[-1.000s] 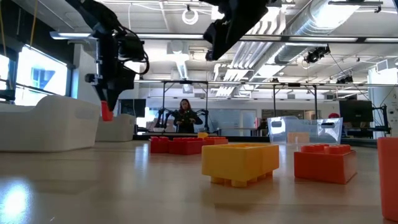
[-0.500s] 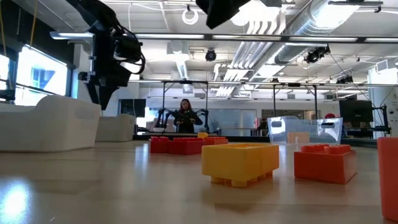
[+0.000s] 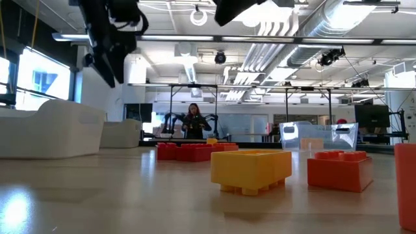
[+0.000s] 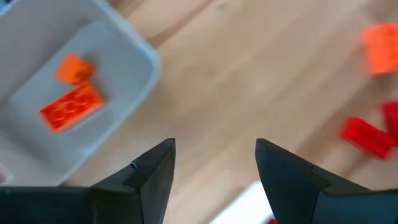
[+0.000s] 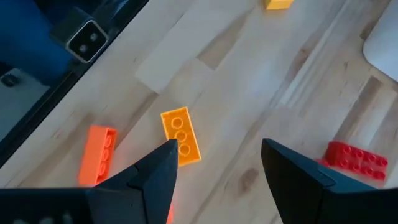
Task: Sort & place blocks by color
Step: Put the yellow game piece into the transparent bin
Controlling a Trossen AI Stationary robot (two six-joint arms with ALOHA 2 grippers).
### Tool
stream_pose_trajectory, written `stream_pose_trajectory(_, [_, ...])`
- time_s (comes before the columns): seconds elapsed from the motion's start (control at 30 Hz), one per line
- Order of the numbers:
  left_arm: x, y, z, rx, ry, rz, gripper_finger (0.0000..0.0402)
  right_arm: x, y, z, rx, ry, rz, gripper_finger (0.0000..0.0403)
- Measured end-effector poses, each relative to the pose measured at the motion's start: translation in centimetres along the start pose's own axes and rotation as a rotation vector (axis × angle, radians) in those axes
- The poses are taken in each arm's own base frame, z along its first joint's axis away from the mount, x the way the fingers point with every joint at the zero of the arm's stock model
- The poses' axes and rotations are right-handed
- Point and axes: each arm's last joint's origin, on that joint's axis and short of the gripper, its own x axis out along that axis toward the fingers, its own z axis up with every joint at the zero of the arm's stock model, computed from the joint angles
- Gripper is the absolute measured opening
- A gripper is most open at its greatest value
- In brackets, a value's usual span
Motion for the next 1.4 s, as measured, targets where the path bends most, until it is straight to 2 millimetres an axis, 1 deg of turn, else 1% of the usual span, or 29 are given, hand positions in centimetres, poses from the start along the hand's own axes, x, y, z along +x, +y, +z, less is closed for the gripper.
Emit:
stream_pose_trajectory(0.13, [-1.5,-1.2,-1.0,0.058,-0.048,-0.060,0.0208,2.1,0.0,-0.2,-0.002,0.035,0.007,0.0217])
stream_pose_trajectory(0.27, [-2.3,-2.0,-1.6,0.088,-0.074,-0.091,0.0209,4.1,0.0,-0.5,0.001,0.073,0.018,0.0217])
stream_pose_trajectory(0.57, [-2.7,-2.8,-2.1,0.129,-0.084,-0.111,0.0209,8.7,0.6,-1.7,-0.002,0.174,0.078,0.0217])
stream_pose_trajectory(0.93, [-2.7,-2.9,-2.1,0.134,-0.090,-0.109,0.0209,11.5,2.3,-2.3,-0.028,0.234,0.106,0.0217])
stream_pose_trajectory(1.07, [-2.7,-2.9,-2.1,0.134,-0.090,-0.109,0.0209,12.7,2.3,-2.8,-0.028,0.268,0.090,0.0217])
stream_pose_trajectory(1.17, [-2.7,-2.9,-2.1,0.134,-0.091,-0.109,0.0209,13.1,2.3,-3.0,-0.007,0.278,0.086,0.0215])
stream_pose_trajectory(1.27, [-2.7,-2.9,-2.1,0.134,-0.091,-0.109,0.0208,13.1,2.3,-3.0,0.038,0.279,0.073,0.0194])
stream_pose_trajectory(1.33, [-2.7,-2.9,-2.1,0.134,-0.091,-0.109,0.0207,13.1,2.3,-3.0,0.065,0.279,0.065,0.0164])
stream_pose_trajectory(1.4, [-2.7,-2.9,-2.1,0.141,-0.092,-0.109,0.0207,13.0,2.3,-3.0,0.081,0.278,0.064,0.0125])
